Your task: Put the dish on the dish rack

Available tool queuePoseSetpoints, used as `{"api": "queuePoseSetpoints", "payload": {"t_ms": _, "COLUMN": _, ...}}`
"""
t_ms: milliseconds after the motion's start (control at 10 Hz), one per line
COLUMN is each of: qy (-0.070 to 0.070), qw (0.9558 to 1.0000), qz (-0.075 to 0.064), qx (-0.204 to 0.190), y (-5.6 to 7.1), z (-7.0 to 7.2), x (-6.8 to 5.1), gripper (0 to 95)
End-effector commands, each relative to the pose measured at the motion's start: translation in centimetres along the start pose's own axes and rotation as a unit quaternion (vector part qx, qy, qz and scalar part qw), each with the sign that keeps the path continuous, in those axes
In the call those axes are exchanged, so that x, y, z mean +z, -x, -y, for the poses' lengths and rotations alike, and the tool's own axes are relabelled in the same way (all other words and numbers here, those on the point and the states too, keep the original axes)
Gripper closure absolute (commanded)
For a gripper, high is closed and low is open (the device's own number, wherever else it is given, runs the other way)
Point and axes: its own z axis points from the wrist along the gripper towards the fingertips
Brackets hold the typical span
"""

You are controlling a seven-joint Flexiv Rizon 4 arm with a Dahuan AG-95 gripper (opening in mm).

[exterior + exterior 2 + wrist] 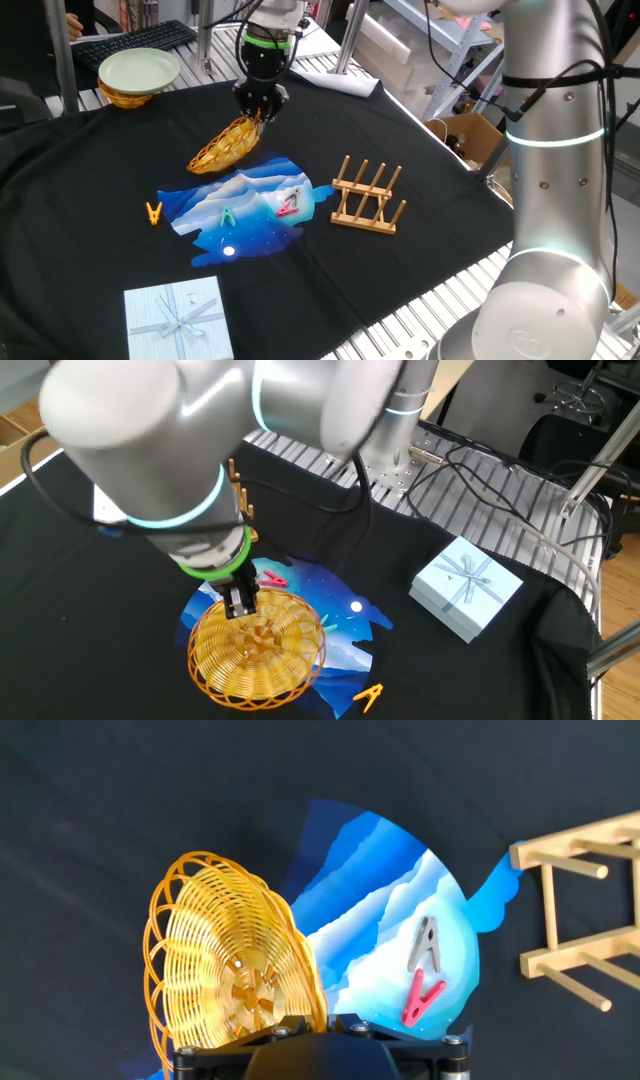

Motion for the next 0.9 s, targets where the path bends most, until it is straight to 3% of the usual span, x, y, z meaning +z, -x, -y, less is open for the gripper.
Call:
{"api": "queuePoseSetpoints", "payload": {"t_ms": 100, "qy": -0.008, "qw": 1.0, "qz": 0.003, "qx": 0.0, "y": 0.16, "z": -0.18, "x": -0.07, "gripper": 95.0}}
{"api": "queuePoseSetpoints", "payload": {"t_ms": 400, "qy": -0.015, "qw": 0.9998, "qz": 0.014, "qx": -0.004, "y": 0.16, "z": -0.18, "x": -0.07, "gripper": 95.0}}
{"api": "queuePoseSetpoints", "payload": {"t_ms": 900, "qy": -0.046, "qw": 0.9979, "qz": 0.04, "qx": -0.024, "y": 0.16, "z": -0.18, "x": -0.07, "gripper": 95.0}}
